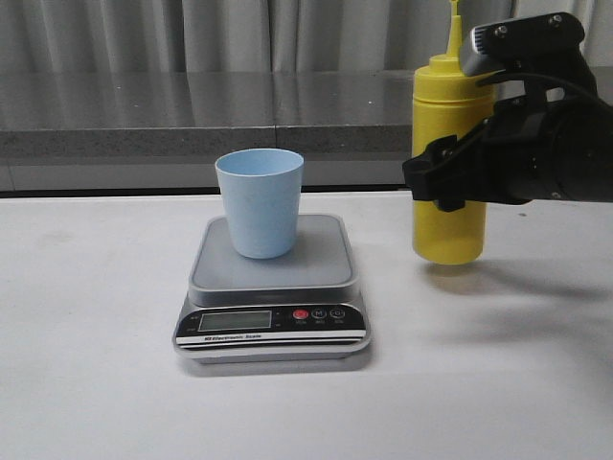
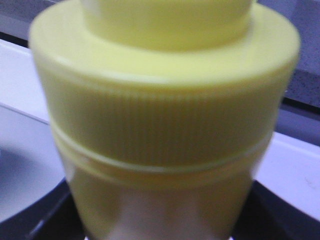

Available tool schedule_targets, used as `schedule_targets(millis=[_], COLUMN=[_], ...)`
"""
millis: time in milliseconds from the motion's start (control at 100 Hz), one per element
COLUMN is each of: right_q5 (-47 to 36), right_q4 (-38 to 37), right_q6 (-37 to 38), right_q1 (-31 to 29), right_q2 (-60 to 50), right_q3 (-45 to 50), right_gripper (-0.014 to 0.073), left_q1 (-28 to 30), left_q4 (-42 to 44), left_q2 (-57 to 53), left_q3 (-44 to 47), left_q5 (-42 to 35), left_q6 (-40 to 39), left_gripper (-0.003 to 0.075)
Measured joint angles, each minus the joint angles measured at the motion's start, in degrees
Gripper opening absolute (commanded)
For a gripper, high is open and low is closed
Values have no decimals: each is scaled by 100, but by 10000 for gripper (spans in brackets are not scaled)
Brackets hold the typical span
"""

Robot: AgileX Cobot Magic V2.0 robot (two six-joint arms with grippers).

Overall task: Pour seasoning into cup on scale with both arms
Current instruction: 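Set the yellow bottle down on the table with the right gripper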

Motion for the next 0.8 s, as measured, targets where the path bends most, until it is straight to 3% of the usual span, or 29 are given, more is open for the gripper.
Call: schedule_targets(millis=[800], right_q5=[-480], right_q4=[-353], right_q6=[259], right_q1=[0], right_q2=[567], right_q3=[0], right_gripper=[277], left_q1=[0], left_q4=[0], left_q2=[0], left_q3=[0], left_q5=[0], left_q6=[0], left_gripper=[-18])
